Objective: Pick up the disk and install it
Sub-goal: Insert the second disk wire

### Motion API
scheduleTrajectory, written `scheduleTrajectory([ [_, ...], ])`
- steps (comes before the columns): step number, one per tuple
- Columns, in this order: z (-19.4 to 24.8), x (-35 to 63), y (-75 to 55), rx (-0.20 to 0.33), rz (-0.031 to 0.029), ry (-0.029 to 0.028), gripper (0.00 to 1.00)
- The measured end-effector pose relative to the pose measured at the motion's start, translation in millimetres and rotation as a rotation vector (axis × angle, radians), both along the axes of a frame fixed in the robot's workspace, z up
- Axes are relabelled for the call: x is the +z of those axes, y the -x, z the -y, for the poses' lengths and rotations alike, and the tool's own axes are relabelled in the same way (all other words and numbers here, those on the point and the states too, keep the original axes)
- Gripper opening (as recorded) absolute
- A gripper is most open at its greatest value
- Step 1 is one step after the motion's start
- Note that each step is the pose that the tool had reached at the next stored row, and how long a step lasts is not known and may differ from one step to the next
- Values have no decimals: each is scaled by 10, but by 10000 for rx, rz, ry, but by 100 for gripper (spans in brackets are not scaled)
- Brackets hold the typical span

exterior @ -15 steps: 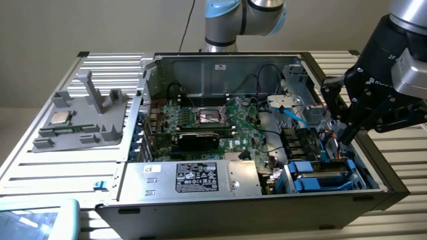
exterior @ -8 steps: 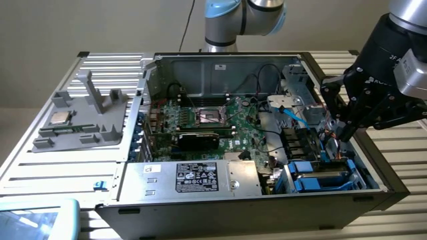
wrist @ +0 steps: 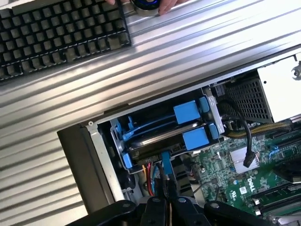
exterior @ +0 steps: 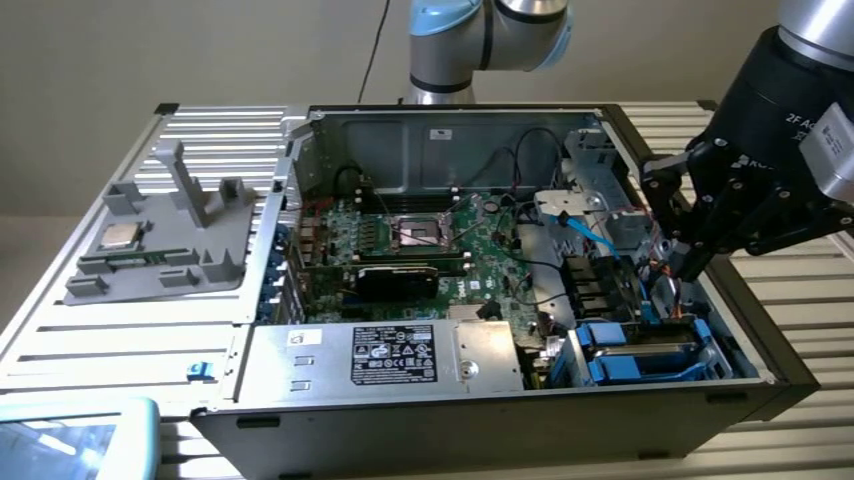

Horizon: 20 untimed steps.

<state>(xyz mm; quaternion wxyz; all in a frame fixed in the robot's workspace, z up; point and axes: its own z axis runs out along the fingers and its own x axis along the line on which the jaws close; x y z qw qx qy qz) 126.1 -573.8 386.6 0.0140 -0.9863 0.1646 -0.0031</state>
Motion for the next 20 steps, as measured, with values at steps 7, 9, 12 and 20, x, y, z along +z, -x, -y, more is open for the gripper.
scheduleTrajectory([
  [7, 0, -1, 0, 1281, 0, 0, 11],
  [9, 1, -1, 0, 1638, 0, 1, 11],
  [12, 0, -1, -4, 2093, 0, 1, 11],
  [20, 1, -2, -11, 2621, -1, 0, 11],
])
